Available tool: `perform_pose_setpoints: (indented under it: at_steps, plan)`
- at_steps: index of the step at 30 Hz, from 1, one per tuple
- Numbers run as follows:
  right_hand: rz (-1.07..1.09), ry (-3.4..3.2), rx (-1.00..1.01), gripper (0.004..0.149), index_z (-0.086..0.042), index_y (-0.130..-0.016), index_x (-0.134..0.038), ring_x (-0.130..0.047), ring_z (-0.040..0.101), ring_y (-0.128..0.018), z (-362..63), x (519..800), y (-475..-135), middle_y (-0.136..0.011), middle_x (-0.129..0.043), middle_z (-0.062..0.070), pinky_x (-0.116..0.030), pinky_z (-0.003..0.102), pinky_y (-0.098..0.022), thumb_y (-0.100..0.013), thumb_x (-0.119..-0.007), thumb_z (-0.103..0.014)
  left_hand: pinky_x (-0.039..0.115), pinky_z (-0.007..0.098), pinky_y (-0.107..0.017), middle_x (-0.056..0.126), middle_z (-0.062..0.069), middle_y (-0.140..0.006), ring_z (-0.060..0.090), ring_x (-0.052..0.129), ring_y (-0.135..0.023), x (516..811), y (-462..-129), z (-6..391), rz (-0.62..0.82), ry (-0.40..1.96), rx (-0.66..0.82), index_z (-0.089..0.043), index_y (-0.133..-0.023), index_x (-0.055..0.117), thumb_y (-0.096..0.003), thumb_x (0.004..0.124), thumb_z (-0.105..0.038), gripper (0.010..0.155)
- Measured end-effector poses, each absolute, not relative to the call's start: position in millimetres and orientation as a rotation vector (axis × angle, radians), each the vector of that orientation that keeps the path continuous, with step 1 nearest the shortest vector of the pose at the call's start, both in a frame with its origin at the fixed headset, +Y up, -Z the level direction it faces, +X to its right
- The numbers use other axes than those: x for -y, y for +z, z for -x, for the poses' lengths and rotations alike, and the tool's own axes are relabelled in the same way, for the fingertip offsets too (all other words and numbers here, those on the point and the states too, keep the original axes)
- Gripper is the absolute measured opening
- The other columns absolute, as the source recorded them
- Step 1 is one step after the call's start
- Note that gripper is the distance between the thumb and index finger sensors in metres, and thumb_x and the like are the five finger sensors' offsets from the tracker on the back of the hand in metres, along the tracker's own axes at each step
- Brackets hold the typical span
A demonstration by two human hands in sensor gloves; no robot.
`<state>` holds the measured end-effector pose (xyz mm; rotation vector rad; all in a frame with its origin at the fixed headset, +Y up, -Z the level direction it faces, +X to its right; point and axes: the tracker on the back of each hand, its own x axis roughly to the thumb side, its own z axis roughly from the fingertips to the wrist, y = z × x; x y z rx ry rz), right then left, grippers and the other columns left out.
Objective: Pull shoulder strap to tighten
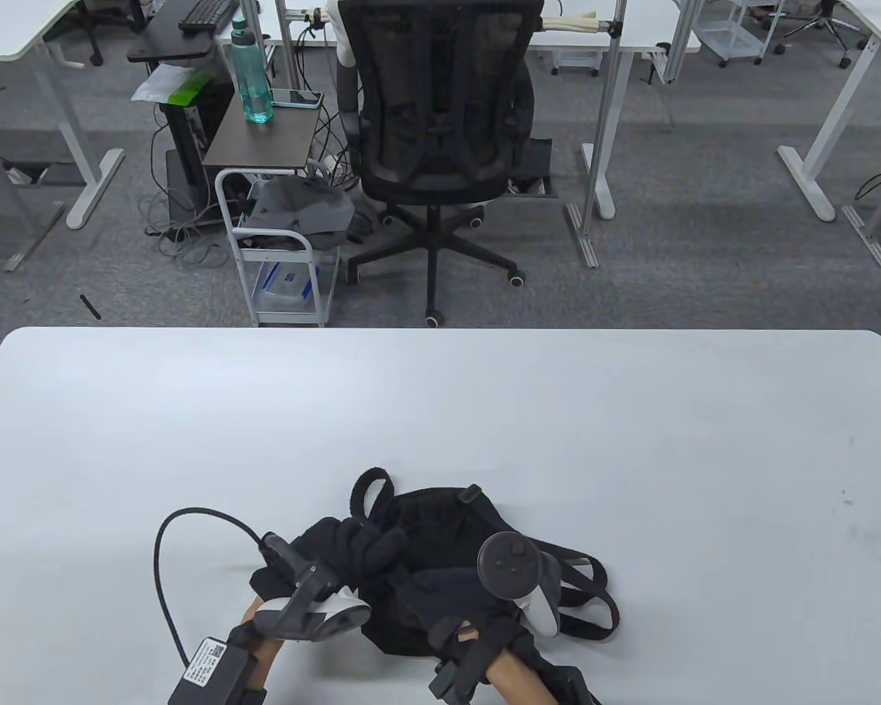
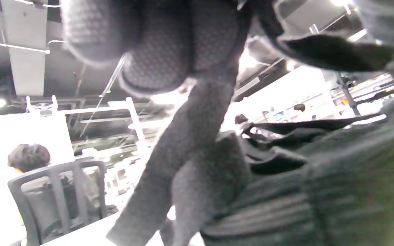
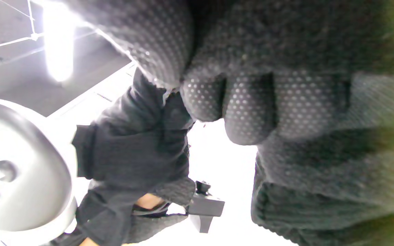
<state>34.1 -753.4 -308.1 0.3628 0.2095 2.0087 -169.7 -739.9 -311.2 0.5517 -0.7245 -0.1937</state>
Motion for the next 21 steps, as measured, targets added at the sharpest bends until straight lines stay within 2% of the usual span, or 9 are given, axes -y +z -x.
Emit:
perform_pose_setpoints:
  at_steps: [3, 4, 5, 8, 12, 17, 21]
  plan:
    - [-0.347, 2.003, -0.205, 0.043, -0.002, -0.074, -0.095, -0.101, 0.042, -0.056, -36, 756, -308, -0.068, -0.101, 0.021, -0.076, 0.059, -0.049, -0.043, -0.085, -0.030, 0.088, 0.028, -0.043, 0.096, -0.011, -0.063, 0.011, 0.101, -0.056, 738, -308, 168, -0.574, -0.235, 0.701, -0.036, -0.096, 0.055, -0.0327, 0.058, -0.043, 0.064]
    - [-0.335, 1.994, -0.210, 0.052, 0.001, -0.080, -0.090, -0.096, 0.046, -0.062, -38, 757, -308, -0.076, -0.096, 0.025, -0.073, 0.062, -0.051, -0.043, -0.086, -0.035, 0.088, 0.028, -0.043, 0.096, -0.011, -0.063, 0.011, 0.101, -0.056, 737, -305, 165, -0.582, -0.230, 0.725, -0.035, -0.096, 0.055, -0.0330, 0.058, -0.043, 0.063]
    - [-0.330, 1.990, -0.208, 0.054, 0.001, -0.082, -0.088, -0.095, 0.046, -0.064, -38, 757, -308, -0.077, -0.094, 0.025, -0.072, 0.062, -0.051, -0.043, -0.086, -0.037, 0.088, 0.028, -0.043, 0.096, -0.011, -0.063, 0.011, 0.101, -0.056, 737, -302, 163, -0.580, -0.218, 0.740, -0.034, -0.096, 0.055, -0.0331, 0.059, -0.043, 0.063]
    - [-0.320, 1.986, -0.171, 0.051, -0.001, -0.077, -0.091, -0.098, 0.044, -0.059, -39, 757, -309, -0.072, -0.098, 0.023, -0.074, 0.060, -0.050, -0.044, -0.085, -0.038, 0.088, 0.028, -0.043, 0.096, -0.010, -0.063, 0.012, 0.101, -0.056, 733, -289, 148, -0.613, -0.195, 0.807, -0.033, -0.095, 0.055, -0.0329, 0.060, -0.044, 0.063]
    - [-0.324, 1.992, -0.102, 0.040, -0.001, -0.062, -0.102, -0.106, 0.040, -0.044, -43, 754, -308, -0.055, -0.108, 0.020, -0.080, 0.057, -0.045, -0.042, -0.088, -0.033, 0.088, 0.027, -0.042, 0.096, -0.012, -0.063, 0.010, 0.102, -0.055, 734, -283, 139, -0.639, -0.231, 0.839, -0.033, -0.095, 0.055, -0.0319, 0.059, -0.045, 0.064]
    - [-0.342, 2.040, -0.123, 0.040, 0.001, -0.059, -0.103, -0.108, 0.038, -0.040, -36, 752, -308, -0.051, -0.110, 0.020, -0.082, 0.056, -0.043, -0.042, -0.087, -0.031, 0.086, 0.030, -0.045, 0.095, -0.011, -0.065, 0.012, 0.099, -0.059, 742, -294, 148, -0.583, -0.206, 0.836, -0.039, -0.096, 0.052, -0.0309, 0.054, -0.043, 0.065]
    - [-0.361, 2.044, -0.148, 0.038, -0.001, -0.058, -0.104, -0.108, 0.037, -0.039, -34, 752, -307, -0.049, -0.111, 0.019, -0.083, 0.056, -0.042, -0.042, -0.087, -0.031, 0.086, 0.029, -0.046, 0.093, -0.012, -0.066, 0.011, 0.099, -0.059, 746, -308, 162, -0.550, -0.194, 0.762, -0.040, -0.096, 0.050, -0.0313, 0.054, -0.043, 0.065]
